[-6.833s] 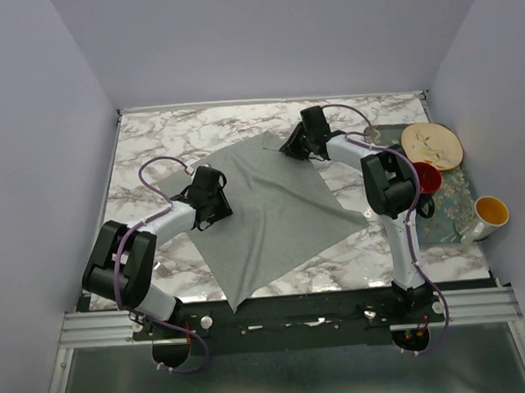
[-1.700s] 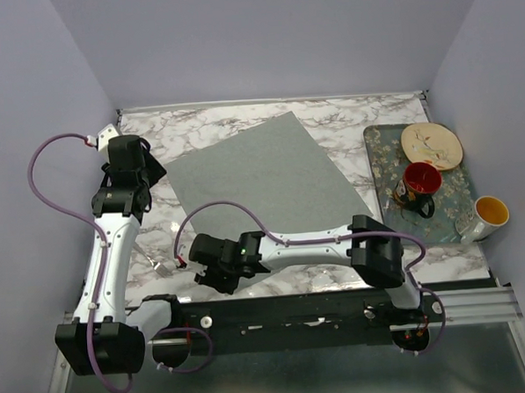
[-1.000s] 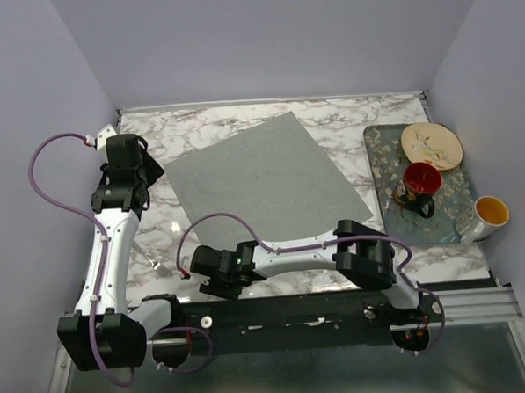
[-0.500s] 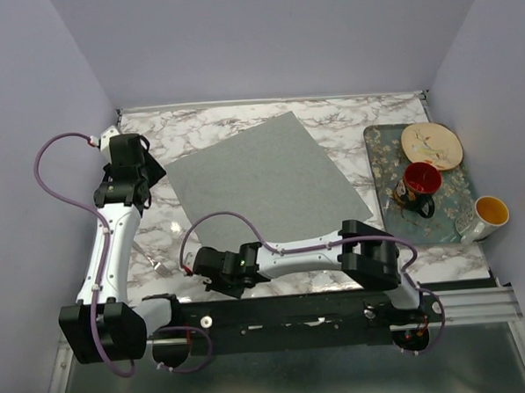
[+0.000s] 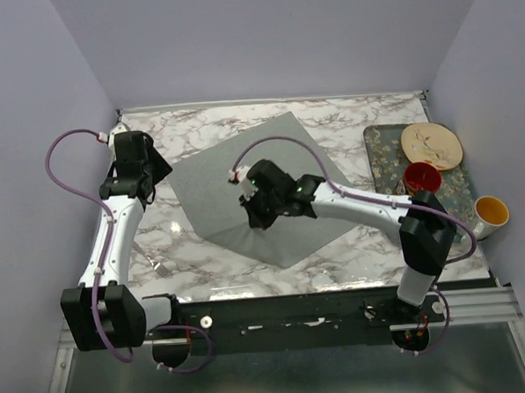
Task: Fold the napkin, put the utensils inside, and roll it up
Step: Fold the napkin
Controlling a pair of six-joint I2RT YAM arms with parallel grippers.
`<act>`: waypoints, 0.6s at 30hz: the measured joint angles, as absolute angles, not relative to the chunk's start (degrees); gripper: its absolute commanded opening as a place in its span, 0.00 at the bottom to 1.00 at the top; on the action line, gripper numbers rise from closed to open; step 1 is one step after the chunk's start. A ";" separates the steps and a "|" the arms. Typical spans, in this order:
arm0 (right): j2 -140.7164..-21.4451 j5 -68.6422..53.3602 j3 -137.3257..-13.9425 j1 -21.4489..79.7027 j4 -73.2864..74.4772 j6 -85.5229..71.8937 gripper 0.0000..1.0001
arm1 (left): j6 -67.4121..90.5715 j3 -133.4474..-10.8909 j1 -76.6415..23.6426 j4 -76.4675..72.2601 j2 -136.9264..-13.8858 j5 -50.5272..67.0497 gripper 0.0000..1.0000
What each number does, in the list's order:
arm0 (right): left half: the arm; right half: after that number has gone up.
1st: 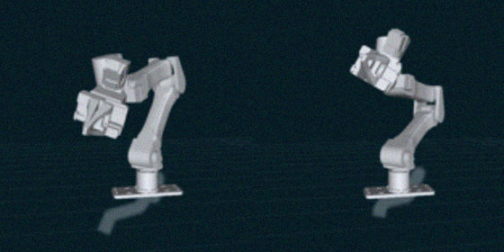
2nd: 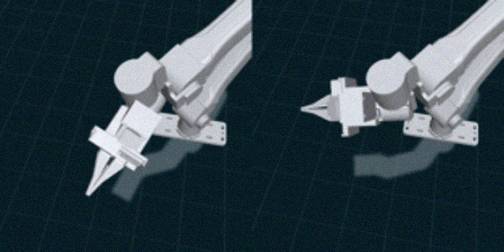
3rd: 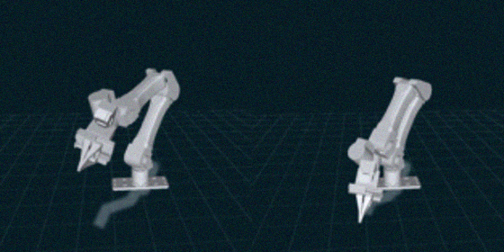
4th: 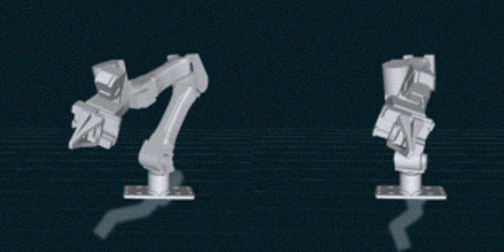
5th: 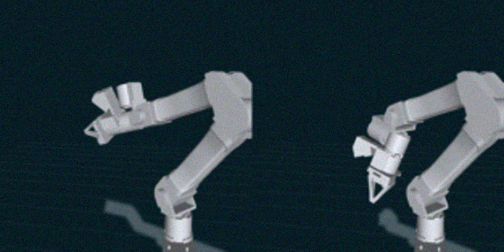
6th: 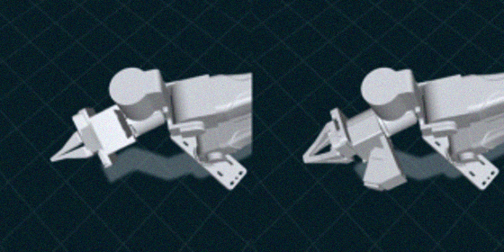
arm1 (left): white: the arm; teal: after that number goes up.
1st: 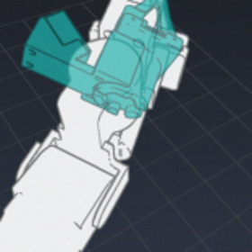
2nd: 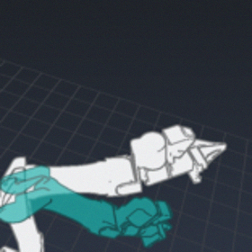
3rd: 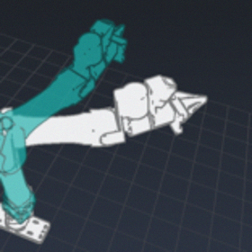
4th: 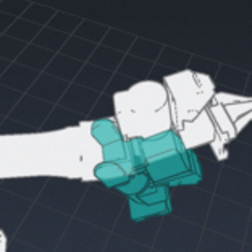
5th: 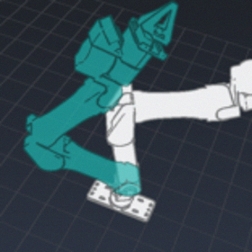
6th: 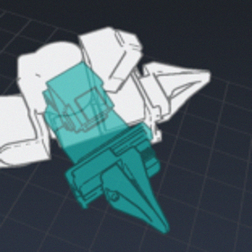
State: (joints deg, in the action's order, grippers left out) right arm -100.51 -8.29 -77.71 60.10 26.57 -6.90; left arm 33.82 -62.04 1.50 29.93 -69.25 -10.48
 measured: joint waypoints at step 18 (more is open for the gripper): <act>-122.13 -10.41 -102.89 24.51 25.17 -0.32 0.01 | 35.73 -60.51 -1.02 23.14 -80.64 1.06 0.63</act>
State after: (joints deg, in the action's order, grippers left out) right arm -122.13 -10.41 -102.89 24.51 25.17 -0.32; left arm 35.73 -60.51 -1.02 23.14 -80.64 1.06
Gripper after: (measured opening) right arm 0.013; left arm 0.640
